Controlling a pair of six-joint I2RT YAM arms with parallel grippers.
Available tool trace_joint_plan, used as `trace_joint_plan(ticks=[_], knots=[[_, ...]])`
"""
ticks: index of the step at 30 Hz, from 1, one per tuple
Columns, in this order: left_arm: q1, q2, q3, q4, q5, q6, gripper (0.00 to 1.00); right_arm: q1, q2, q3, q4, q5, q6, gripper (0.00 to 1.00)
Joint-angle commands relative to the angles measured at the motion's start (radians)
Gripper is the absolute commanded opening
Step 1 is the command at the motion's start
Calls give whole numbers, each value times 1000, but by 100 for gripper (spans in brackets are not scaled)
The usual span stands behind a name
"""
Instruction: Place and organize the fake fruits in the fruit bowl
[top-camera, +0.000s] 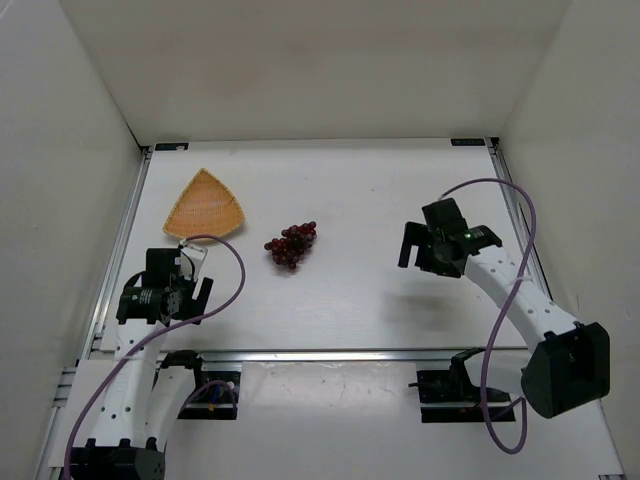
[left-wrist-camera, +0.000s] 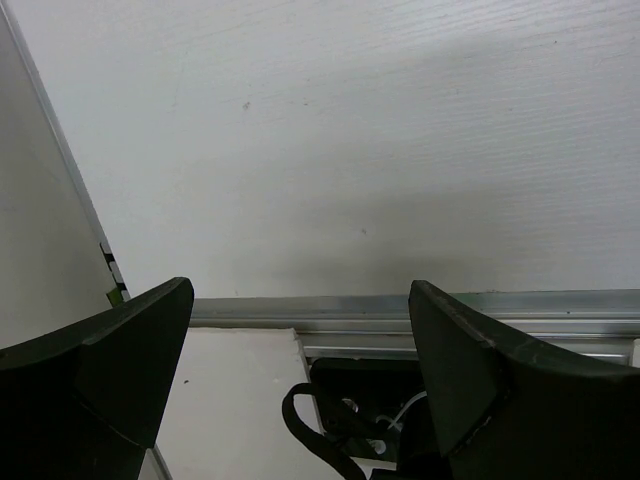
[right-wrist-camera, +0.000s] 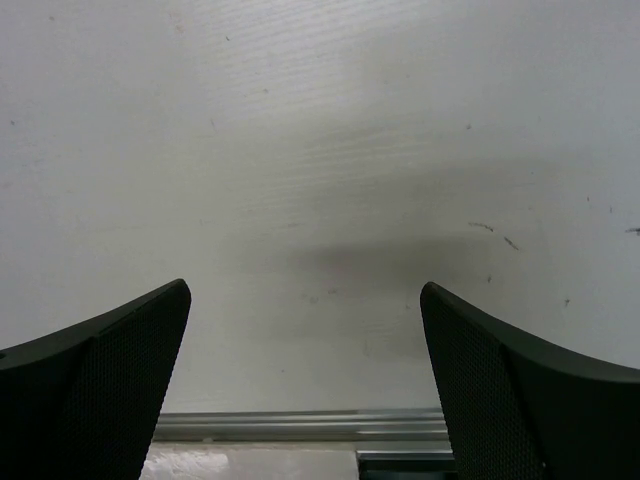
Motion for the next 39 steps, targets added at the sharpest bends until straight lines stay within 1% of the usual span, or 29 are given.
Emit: trace_joint_plan(ticks=[1, 2, 5, 6, 8, 9, 11, 12, 15, 17, 21, 23, 24, 25, 26, 27, 28, 29, 30, 31, 33, 34, 35, 36, 37, 38, 39], knots=[[7, -13, -12, 4, 27, -8, 100, 4, -98, -39, -92, 25, -14, 100], [7, -13, -12, 4, 17, 3, 100, 4, -126, -82, -103, 25, -14, 100], [7, -13, -12, -5, 26, 12, 100, 4, -270, -168, -123, -43, 13, 100], [7, -13, -12, -5, 38, 12, 100, 4, -361, -195, -123, -65, 27, 100], [7, -13, -1, -5, 53, 12, 100, 4, -458, -268, -111, -97, 79, 100], [7, -13, -1, -5, 53, 12, 100, 4, -548, -283, -111, -97, 93, 100], [16, -13, -1, -5, 64, 12, 100, 4, -620, -292, -94, -97, 130, 100], [16, -13, -1, -5, 64, 12, 100, 4, -662, -301, -94, -72, 142, 100], [16, -1, 8, -5, 64, 32, 100, 4, -675, -311, -114, -71, 180, 100], [16, 22, 8, 6, 55, 32, 100, 4, -665, -325, -125, -100, 208, 100], [16, 47, 42, 6, 67, 41, 100, 4, -664, -346, -136, -88, 239, 100], [-5, 56, 65, 6, 78, 52, 100, 4, -664, -355, -148, -62, 249, 100], [-30, 86, 79, 17, 90, 52, 100, 4, -664, -355, -148, -62, 249, 100], [-43, 108, 120, 29, 99, 61, 100, 4, -664, -355, -148, -51, 249, 100], [-63, 140, 152, 49, 99, 61, 100, 4, -651, -355, -139, -42, 249, 100], [-86, 227, 190, 58, 99, 61, 100, 4, -638, -342, -139, -42, 240, 100], [-152, 279, 282, 58, 86, 51, 100, 4, -623, -341, -128, -42, 240, 100], [-193, 334, 334, 69, 86, 51, 100, 4, -591, -329, -119, -42, 228, 100], [-241, 450, 390, 69, 63, 51, 100, 4, -574, -312, -119, -42, 208, 100], [-343, 511, 495, 84, 20, 51, 100, 4, -541, -302, -105, -42, 208, 100], [-442, 641, 607, 84, -13, 51, 100, 4, -513, -279, -96, -18, 184, 100], [-514, 781, 664, 84, -13, 51, 100, 4, -493, -257, -85, -18, 168, 100], [-542, 854, 780, 84, -13, 60, 100, 4, -484, -248, -74, -5, 168, 100], [-560, 925, 839, 74, 6, 60, 100, 4, -483, -239, -74, -5, 154, 100], [-576, 1064, 900, 61, 33, 60, 100, 4, -473, -230, -65, 5, 142, 100], [-585, 1133, 1033, 20, 105, 60, 100, 4, -464, -214, -65, 16, 142, 100], [-597, 1199, 1103, -8, 148, 49, 100, 4, -463, -205, -65, 16, 142, 100]])
